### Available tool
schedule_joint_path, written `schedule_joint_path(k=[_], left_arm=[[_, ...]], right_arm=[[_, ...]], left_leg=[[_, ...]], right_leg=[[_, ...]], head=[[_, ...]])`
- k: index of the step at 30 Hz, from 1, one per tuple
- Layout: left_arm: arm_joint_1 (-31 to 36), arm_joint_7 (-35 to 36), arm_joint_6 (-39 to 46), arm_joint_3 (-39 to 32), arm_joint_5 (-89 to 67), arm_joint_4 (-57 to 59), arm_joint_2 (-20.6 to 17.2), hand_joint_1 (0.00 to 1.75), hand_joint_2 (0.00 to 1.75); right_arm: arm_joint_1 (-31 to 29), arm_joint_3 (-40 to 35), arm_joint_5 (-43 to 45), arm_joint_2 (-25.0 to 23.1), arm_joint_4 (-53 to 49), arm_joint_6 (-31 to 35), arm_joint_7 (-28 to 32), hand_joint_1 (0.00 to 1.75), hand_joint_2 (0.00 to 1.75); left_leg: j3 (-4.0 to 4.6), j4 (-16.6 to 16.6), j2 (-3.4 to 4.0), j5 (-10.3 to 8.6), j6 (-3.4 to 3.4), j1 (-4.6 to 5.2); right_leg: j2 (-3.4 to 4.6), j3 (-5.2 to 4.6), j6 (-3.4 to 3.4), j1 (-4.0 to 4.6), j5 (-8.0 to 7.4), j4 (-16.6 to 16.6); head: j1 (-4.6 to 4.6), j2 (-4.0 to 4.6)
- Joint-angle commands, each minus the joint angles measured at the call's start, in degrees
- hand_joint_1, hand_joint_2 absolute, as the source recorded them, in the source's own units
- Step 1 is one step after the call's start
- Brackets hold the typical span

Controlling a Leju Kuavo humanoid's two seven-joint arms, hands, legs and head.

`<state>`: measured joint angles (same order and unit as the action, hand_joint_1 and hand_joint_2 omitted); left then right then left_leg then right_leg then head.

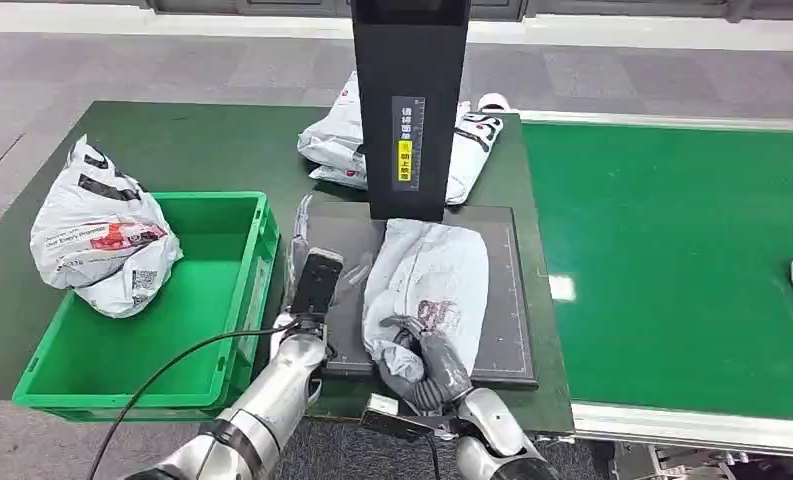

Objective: Moved the parcel from conveyor to table for the left to box.

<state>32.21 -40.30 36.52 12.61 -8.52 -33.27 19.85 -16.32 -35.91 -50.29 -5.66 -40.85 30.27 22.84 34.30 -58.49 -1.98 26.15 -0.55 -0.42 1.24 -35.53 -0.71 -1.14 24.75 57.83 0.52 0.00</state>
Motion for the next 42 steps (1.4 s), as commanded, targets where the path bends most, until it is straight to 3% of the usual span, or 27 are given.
schedule_joint_path(k=[1,6,9,12,18,26,35,38,40,42], left_arm=[[4.3,0.3,-10.5,0.0,6.4,5.8,-2.4,0.00,1.75],[5.1,0.3,-24.8,-0.3,9.9,6.8,-3.6,0.00,1.75],[4.4,0.3,-26.2,2.7,7.6,3.7,-4.0,0.00,1.75],[6.5,0.3,-30.2,9.3,2.0,7.9,-5.0,0.00,1.75],[8.2,1.0,-31.1,15.1,-5.1,12.4,-5.6,0.00,1.75],[8.7,2.9,-34.1,20.9,-12.9,12.8,-7.3,0.00,1.75],[8.7,4.8,-35.6,24.4,-17.8,12.8,-8.4,0.00,1.75],[7.6,1.7,-36.8,22.0,-16.2,11.3,-8.9,0.00,1.75],[6.6,1.1,-35.8,16.6,-13.0,9.7,-8.7,0.00,1.75],[6.7,2.0,-34.6,13.2,-11.0,8.9,-8.5,0.00,1.75]], right_arm=[[-0.1,-1.4,5.4,2.1,-0.8,1.0,-0.4,0.00,1.75],[1.7,9.4,18.0,2.7,-7.4,6.8,4.0,0.00,1.75],[4.3,15.4,26.9,3.5,-13.0,7.4,9.4,0.00,1.75],[4.9,20.3,37.0,3.4,-15.6,6.6,15.5,0.00,1.75],[5.4,25.2,49.2,3.8,-20.1,3.3,17.2,0.00,1.75],[5.4,29.8,56.9,3.4,-21.1,-5.0,17.2,0.00,1.75],[3.3,30.0,58.5,3.8,-18.3,-9.1,16.6,0.00,1.75],[1.6,28.6,58.8,4.3,-14.9,-14.7,13.2,0.00,1.75],[0.2,25.7,58.3,5.5,-10.3,-26.0,7.0,0.00,1.75],[-0.6,23.7,55.1,5.8,-7.6,-30.4,7.4,0.00,1.75]], left_leg=[[-0.14,0.1,0.16,0.03,0.01,0.00],[-0.17,0.1,0.16,0.00,0.00,0.01],[-0.10,0.0,0.14,0.02,0.02,-0.01],[-0.14,0.1,0.12,0.03,0.02,0.02],[-0.20,0.1,0.11,0.03,0.01,0.04],[-0.19,0.1,0.19,0.03,-0.01,0.03],[-0.03,0.0,0.10,0.02,0.01,0.01],[-0.19,0.0,0.30,0.05,0.01,0.01],[-0.20,0.1,0.35,0.05,0.01,0.01],[-0.17,0.1,0.26,0.04,0.01,0.01]], right_leg=[[-0.04,0.12,0.06,0.03,0.01,-0.1],[-0.06,0.14,0.07,0.03,-0.01,-0.1],[-0.09,0.11,0.06,0.04,0.00,-0.1],[-0.14,0.16,0.06,0.03,0.03,-0.1],[-0.17,0.23,0.09,0.02,0.03,-0.1],[-0.08,0.17,0.10,0.02,0.01,-0.1],[-0.02,0.03,0.03,0.01,-0.01,0.0],[0.06,0.17,0.07,0.04,-0.03,-0.1],[0.10,0.16,0.07,0.04,-0.05,-0.1],[0.09,0.15,0.05,0.03,-0.04,-0.1]], head=[[0.00,0.00],[0.00,0.00],[0.00,0.00],[0.00,-0.02],[0.00,-0.02],[0.00,0.00],[0.00,-0.02],[0.00,0.00],[0.00,0.00],[0.00,-0.02]])
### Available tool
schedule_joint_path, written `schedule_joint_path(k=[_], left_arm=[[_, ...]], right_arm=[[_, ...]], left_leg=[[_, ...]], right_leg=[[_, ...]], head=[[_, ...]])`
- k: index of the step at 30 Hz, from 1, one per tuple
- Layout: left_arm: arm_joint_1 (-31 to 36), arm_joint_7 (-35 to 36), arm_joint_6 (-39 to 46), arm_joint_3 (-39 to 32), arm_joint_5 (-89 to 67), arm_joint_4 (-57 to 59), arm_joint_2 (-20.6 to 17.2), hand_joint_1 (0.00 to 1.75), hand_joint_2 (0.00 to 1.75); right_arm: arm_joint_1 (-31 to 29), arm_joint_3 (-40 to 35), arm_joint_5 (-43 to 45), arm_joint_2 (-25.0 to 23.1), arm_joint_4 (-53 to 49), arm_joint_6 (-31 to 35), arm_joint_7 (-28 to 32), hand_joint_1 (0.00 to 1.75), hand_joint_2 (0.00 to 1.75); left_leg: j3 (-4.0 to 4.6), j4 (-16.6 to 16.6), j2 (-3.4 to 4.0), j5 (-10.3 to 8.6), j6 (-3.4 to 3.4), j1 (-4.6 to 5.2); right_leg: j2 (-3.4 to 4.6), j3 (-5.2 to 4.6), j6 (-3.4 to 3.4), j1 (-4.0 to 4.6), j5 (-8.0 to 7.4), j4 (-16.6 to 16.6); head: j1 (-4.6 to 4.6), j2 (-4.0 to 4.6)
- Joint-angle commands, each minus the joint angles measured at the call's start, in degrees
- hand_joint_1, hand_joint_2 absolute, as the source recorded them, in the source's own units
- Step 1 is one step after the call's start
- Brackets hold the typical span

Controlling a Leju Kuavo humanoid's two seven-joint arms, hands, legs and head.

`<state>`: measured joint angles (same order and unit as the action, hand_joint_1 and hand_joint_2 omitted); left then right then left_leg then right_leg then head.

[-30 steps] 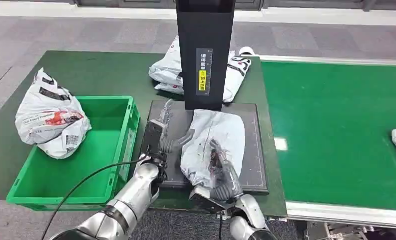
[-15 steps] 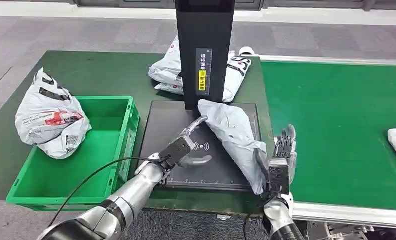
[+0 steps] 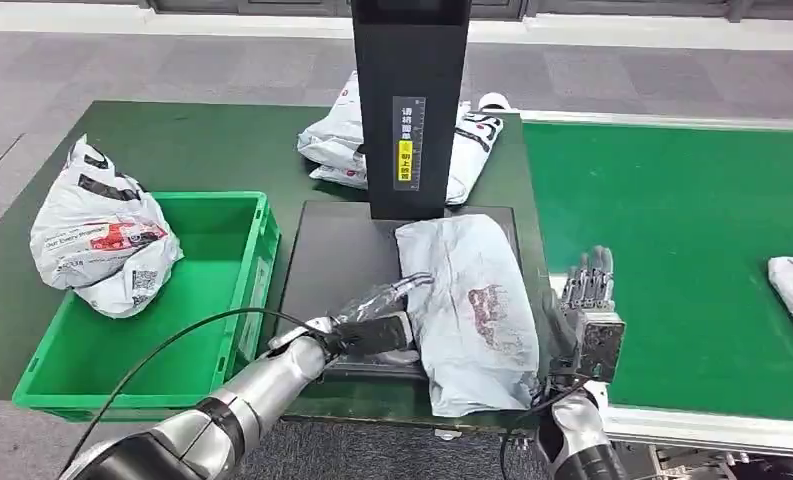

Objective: Moved the parcel from conveyor to table for the left to box.

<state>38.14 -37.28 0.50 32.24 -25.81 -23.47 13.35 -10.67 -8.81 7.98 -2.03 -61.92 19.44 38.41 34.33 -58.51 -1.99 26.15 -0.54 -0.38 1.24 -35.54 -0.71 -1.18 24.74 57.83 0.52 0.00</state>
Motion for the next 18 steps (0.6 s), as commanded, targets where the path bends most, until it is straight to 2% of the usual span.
schedule_joint_path(k=[1,2,4,7,9,12,14,16,18], left_arm=[[0.9,-0.2,2.9,-8.2,7.0,-1.2,-1.9,0.00,1.75],[1.0,-0.2,2.8,-8.2,7.0,-1.3,-1.9,0.00,1.75],[1.1,2.4,7.6,-13.8,11.0,-1.5,-0.8,0.00,1.75],[0.9,0.2,6.1,-20.2,18.0,-2.6,-0.6,0.00,1.75],[0.5,-1.0,4.7,-21.7,20.3,-3.4,-1.0,0.00,1.75],[-0.6,-2.7,-2.3,-24.3,25.4,-4.9,-1.5,0.00,1.75],[-0.8,-2.7,-2.3,-24.1,25.4,-5.2,-1.6,0.00,1.75],[-0.8,-2.7,-2.3,-24.1,25.4,-5.2,-1.6,0.00,1.75],[-0.9,-2.7,-2.3,-24.0,25.4,-5.2,-1.5,0.00,1.75]], right_arm=[[-6.7,-4.4,-5.2,2.2,15.1,-22.3,-8.3,0.00,1.75],[-6.7,-4.3,-5.4,2.1,15.2,-22.4,-8.2,0.00,1.75],[-6.8,-8.0,-9.5,3.1,16.0,-29.4,-7.3,0.00,1.75],[-7.0,-9.8,-12.7,2.6,15.8,-33.0,-3.9,0.00,1.75],[-7.3,-8.9,-13.4,2.0,15.5,-32.4,-3.7,0.00,1.75],[-7.7,-7.2,-13.9,1.6,14.4,-29.9,-3.6,0.00,1.75],[-7.8,-6.8,-13.9,1.7,14.0,-29.7,-3.9,0.00,1.75],[-7.8,-6.8,-13.9,1.7,14.0,-29.7,-3.9,0.00,1.75],[-7.6,-6.8,-13.9,1.8,14.0,-29.6,-3.9,0.00,1.75]], left_leg=[[-0.26,0.1,0.39,0.03,0.00,-0.04],[-0.15,0.0,0.26,0.03,-0.01,-0.05],[-0.10,0.0,0.18,0.02,-0.01,-0.06],[-0.30,0.1,0.36,0.06,0.00,-0.07],[-0.09,0.0,0.21,0.02,-0.03,-0.06],[-0.20,0.1,0.34,0.05,-0.03,-0.06],[-0.38,0.2,0.49,0.06,-0.04,-0.02],[-0.14,0.0,0.18,0.02,-0.03,-0.05],[-0.18,0.1,0.23,0.01,-0.02,-0.03]], right_leg=[[0.13,0.20,0.08,0.09,-0.07,-0.2],[0.06,0.12,0.06,0.09,-0.04,-0.1],[0.02,0.09,0.06,0.09,-0.03,-0.1],[0.04,0.26,0.10,0.13,-0.03,-0.2],[0.06,0.07,0.05,0.09,-0.02,0.0],[0.12,0.15,0.07,0.10,-0.01,-0.1],[0.16,0.27,0.12,0.08,-0.01,-0.1],[0.03,0.14,0.06,0.08,-0.02,-0.1],[0.04,0.17,0.06,0.06,-0.03,-0.1]], head=[[0.00,0.00],[0.00,0.00],[0.00,0.00],[0.00,0.00],[0.00,0.00],[0.00,0.00],[0.00,-0.02],[0.00,0.00],[0.00,-0.02]])
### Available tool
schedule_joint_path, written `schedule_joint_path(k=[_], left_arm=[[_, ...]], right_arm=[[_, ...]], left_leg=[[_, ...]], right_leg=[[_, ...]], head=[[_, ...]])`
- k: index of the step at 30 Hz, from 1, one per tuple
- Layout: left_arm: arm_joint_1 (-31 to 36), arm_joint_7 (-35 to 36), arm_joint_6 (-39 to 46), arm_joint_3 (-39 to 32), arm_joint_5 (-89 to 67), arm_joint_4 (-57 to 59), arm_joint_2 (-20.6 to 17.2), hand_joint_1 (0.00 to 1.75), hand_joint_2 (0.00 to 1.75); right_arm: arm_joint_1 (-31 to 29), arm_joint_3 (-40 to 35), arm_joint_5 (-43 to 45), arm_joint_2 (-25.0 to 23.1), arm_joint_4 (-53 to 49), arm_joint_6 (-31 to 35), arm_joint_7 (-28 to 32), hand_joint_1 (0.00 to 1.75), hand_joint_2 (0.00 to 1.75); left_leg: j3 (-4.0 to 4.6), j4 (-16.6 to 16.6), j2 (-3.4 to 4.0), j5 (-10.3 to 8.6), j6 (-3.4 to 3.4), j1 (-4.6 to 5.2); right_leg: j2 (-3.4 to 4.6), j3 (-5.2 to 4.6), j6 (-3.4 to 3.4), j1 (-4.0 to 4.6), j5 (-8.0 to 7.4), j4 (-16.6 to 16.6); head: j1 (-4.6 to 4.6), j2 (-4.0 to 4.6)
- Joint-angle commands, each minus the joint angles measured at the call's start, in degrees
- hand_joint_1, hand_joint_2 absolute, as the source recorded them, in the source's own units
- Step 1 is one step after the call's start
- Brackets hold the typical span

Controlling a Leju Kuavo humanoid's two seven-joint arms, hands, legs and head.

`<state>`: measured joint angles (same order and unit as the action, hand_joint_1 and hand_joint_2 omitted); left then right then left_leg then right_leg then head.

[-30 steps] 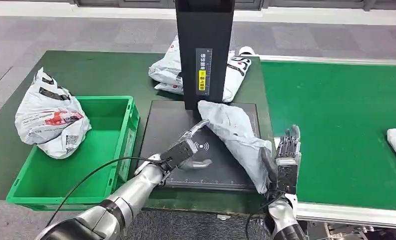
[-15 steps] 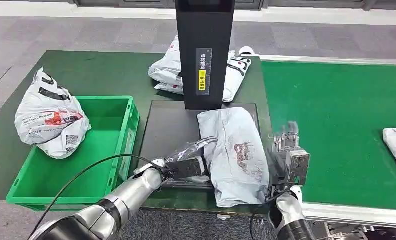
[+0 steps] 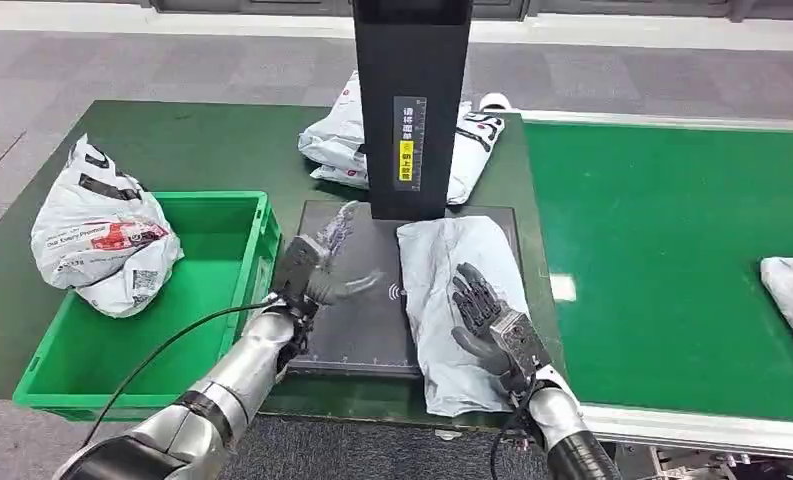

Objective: Moved the parcel from conveyor to table for the left to box.

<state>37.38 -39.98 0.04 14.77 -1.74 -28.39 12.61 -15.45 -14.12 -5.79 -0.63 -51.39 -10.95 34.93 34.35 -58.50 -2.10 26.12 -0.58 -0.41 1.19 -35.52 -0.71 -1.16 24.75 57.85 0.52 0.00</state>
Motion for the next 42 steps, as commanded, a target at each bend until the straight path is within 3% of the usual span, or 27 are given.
schedule_joint_path(k=[1,8,15,16,20,21,28,32,34,42], left_arm=[[-0.1,0.0,-1.8,-6.5,1.3,-0.3,-0.8,0.00,1.75],[-0.2,0.0,-3.5,-9.4,6.6,-0.9,0.4,0.00,1.75],[0.9,0.0,-2.8,-5.7,9.4,-0.2,1.6,0.00,1.75],[1.2,0.0,-2.7,-5.3,9.9,0.4,1.7,0.00,1.75],[1.9,0.0,-2.5,-4.6,11.2,1.6,1.5,0.00,1.75],[1.7,0.0,-2.0,-4.3,11.7,1.1,1.3,0.00,1.75],[1.4,0.0,-2.1,-3.9,12.1,0.8,0.9,0.00,1.75],[1.5,0.0,-0.6,-3.1,13.7,0.4,0.1,0.00,1.75],[1.7,0.0,0.0,-2.5,14.4,0.2,-0.2,0.00,1.75],[2.1,0.0,1.4,-0.1,15.7,0.5,0.2,0.00,1.75]], right_arm=[[-2.9,-1.5,-0.2,0.4,3.5,0.8,-0.4,0.00,1.75],[-2.6,2.6,2.2,-0.5,2.3,2.8,0.0,0.00,1.75],[-5.2,2.0,4.8,-1.8,6.4,-3.5,-0.7,0.00,1.75],[-5.7,1.4,6.7,-2.6,7.8,-7.0,-0.4,0.00,1.75],[-7.8,0.5,11.2,-6.8,11.9,-10.0,-1.8,0.00,1.75],[-8.5,0.7,13.6,-7.8,13.4,-8.5,-3.9,0.00,1.75],[-9.0,-0.2,14.7,-7.6,13.9,-7.6,-4.2,0.00,1.75],[-9.3,0.6,24.1,-9.8,17.0,1.4,-14.2,0.00,1.75],[-9.4,-1.5,26.2,-9.4,18.4,5.7,-15.1,0.00,1.75],[-10.0,-8.3,38.4,-9.0,22.5,0.1,-23.5,0.00,1.75]], left_leg=[[-0.21,0.1,0.35,0.05,0.02,-0.01],[-0.15,0.0,0.25,0.04,0.00,0.00],[-0.23,0.0,0.32,0.05,0.02,0.00],[-0.12,0.0,0.23,0.03,0.02,0.04],[-0.20,0.0,0.48,0.07,-0.02,-0.04],[-0.17,0.0,0.42,0.05,-0.03,-0.03],[-0.20,0.0,0.30,0.03,-0.03,-0.05],[-0.31,0.1,0.49,0.06,-0.01,-0.06],[-0.24,0.1,0.41,0.05,-0.04,-0.06],[-0.34,0.1,0.31,0.00,-0.04,-0.09]], right_leg=[[0.08,0.16,0.06,0.06,-0.04,-0.1],[0.03,0.11,0.05,0.03,0.00,-0.1],[-0.01,0.18,0.07,0.06,0.00,-0.1],[0.02,0.07,0.03,0.00,-0.02,0.0],[0.19,0.10,0.08,0.08,-0.06,-0.1],[0.15,0.08,0.08,0.07,-0.04,0.0],[0.05,0.12,0.06,0.10,-0.02,-0.1],[0.17,0.20,0.08,0.11,-0.03,-0.1],[0.15,0.15,0.07,0.10,-0.03,-0.1],[0.02,0.27,0.09,0.14,-0.04,-0.1]], head=[[0.00,-0.02],[0.00,0.00],[0.00,0.00],[0.00,-0.02],[0.00,-0.02],[0.00,-0.02],[0.00,0.00],[0.00,0.00],[0.00,-0.02],[0.00,0.00]])
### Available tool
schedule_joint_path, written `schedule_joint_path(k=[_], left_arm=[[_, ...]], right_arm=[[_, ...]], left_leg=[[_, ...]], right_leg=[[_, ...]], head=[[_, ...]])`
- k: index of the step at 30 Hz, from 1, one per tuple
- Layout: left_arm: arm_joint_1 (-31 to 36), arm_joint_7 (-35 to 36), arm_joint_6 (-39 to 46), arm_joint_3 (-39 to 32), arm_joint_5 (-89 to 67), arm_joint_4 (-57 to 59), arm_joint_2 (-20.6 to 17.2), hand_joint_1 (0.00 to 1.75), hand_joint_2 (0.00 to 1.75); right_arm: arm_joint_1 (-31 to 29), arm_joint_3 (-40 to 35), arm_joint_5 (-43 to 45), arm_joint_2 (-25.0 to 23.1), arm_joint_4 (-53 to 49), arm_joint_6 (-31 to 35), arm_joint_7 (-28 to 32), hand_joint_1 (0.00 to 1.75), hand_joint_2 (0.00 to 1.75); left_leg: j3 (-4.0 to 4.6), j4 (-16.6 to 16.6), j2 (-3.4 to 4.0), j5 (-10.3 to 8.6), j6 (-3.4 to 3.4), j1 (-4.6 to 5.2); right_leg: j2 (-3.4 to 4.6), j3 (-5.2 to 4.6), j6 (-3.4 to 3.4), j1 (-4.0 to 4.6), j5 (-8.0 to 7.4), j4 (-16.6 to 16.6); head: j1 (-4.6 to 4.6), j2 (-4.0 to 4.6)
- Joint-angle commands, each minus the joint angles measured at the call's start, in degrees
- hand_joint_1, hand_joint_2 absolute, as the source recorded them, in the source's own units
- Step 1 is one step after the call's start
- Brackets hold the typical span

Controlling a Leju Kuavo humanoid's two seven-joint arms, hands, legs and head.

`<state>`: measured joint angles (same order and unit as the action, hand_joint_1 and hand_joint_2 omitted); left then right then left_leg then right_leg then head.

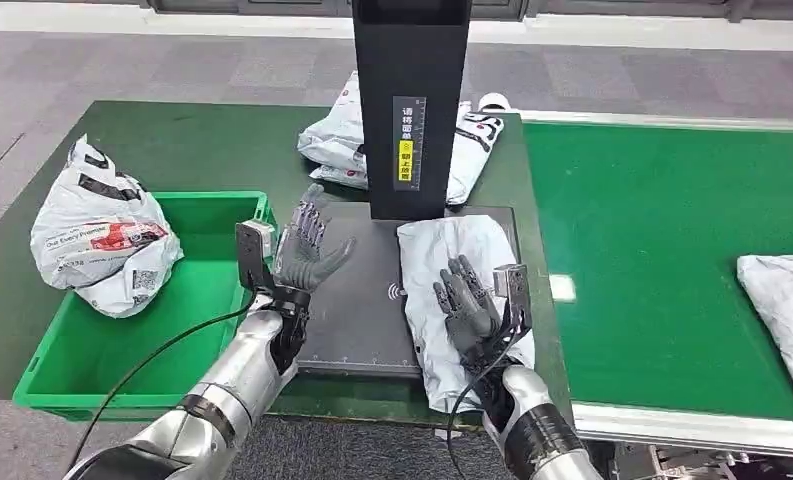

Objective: Moved the parcel from conveyor to table for the left to box.

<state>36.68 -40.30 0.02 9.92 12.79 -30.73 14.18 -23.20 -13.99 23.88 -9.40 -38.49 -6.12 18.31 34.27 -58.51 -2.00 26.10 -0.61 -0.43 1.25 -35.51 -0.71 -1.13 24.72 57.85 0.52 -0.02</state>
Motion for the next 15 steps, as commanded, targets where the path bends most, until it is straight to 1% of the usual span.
schedule_joint_path(k=[1,2,3,5,6,7,9,10,11,14,15], left_arm=[[2.7,0.3,1.5,4.7,1.2,2.6,-1.4,0.00,1.75],[2.6,0.3,1.6,4.8,1.3,2.3,-1.5,0.00,1.75],[2.5,0.3,1.7,5.1,1.0,2.0,-1.6,0.00,1.75],[2.4,0.3,1.5,5.2,1.0,1.9,-1.6,0.00,1.75],[2.4,0.3,1.5,5.3,1.1,1.9,-1.6,0.00,1.75],[2.4,0.3,1.4,5.2,1.2,1.8,-1.6,0.00,1.75],[2.4,0.3,1.2,5.5,0.9,1.7,-1.6,0.00,1.75],[2.4,0.3,1.4,5.4,0.7,1.6,-1.6,0.00,1.75],[2.4,0.3,1.4,5.4,0.7,1.6,-1.5,0.00,1.75],[2.2,0.3,1.3,5.1,0.7,0.9,-1.6,0.00,1.75],[2.2,0.3,1.3,5.1,0.7,0.9,-1.6,0.00,1.75]], right_arm=[[-2.4,-9.6,7.9,-0.1,9.4,-4.5,-6.3,0.00,1.75],[-2.7,-11.6,6.7,0.2,9.0,-4.4,-5.1,0.00,1.75],[-2.9,-13.5,6.3,0.4,8.5,-7.0,-4.6,0.00,1.75],[-3.5,-15.6,5.8,0.4,8.2,-8.0,-4.5,0.00,1.75],[-3.9,-16.1,7.2,0.2,8.3,-10.7,-5.7,0.00,1.75],[-4.4,-16.8,7.5,0.1,8.5,-11.5,-6.2,0.00,1.75],[-4.9,-18.2,7.6,0.2,7.9,-15.5,-5.5,0.00,1.75],[-5.5,-19.4,6.5,0.4,7.8,-16.0,-3.8,0.00,1.75],[-5.6,-19.4,6.5,0.4,7.8,-15.9,-3.8,0.00,1.75],[-6.0,-21.7,4.9,0.9,6.4,-19.7,0.7,0.00,1.75],[-6.0,-21.7,4.9,0.9,6.4,-19.7,0.7,0.00,1.75]], left_leg=[[-0.29,0.1,0.24,0.03,-0.01,-0.04],[-0.37,0.2,0.30,0.02,-0.01,-0.05],[-0.31,0.1,0.23,0.03,-0.02,-0.05],[-0.35,0.1,0.34,0.03,-0.03,-0.06],[-0.39,0.1,0.37,0.03,-0.03,-0.06],[-0.36,0.0,0.42,0.03,-0.02,-0.05],[-0.37,0.1,0.53,0.01,-0.04,-0.05],[-0.36,0.1,0.51,0.00,-0.06,-0.04],[-0.32,0.0,0.47,-0.02,-0.08,-0.02],[-0.33,0.0,0.49,-0.03,-0.10,-0.02],[-0.32,0.0,0.47,-0.03,-0.10,-0.03]], right_leg=[[-0.03,0.25,0.09,0.09,-0.01,-0.1],[-0.04,0.32,0.12,0.11,-0.02,-0.2],[0.00,0.27,0.08,0.09,-0.01,-0.1],[0.10,0.27,0.09,0.11,-0.04,-0.1],[0.13,0.29,0.12,0.10,-0.05,-0.1],[0.21,0.23,0.14,0.09,-0.07,0.0],[0.21,0.23,0.21,0.15,-0.12,-0.1],[0.18,0.23,0.25,0.17,-0.14,-0.1],[0.19,0.19,0.23,0.16,-0.12,0.0],[0.18,0.20,0.23,0.16,-0.13,0.0],[0.20,0.18,0.22,0.15,-0.12,0.0]], head=[[0.00,0.00],[0.00,0.02],[0.00,0.02],[-0.02,0.02],[0.02,0.02],[0.00,0.02],[0.00,0.02],[0.00,0.00],[0.00,0.02],[0.00,0.02],[0.00,0.02]])
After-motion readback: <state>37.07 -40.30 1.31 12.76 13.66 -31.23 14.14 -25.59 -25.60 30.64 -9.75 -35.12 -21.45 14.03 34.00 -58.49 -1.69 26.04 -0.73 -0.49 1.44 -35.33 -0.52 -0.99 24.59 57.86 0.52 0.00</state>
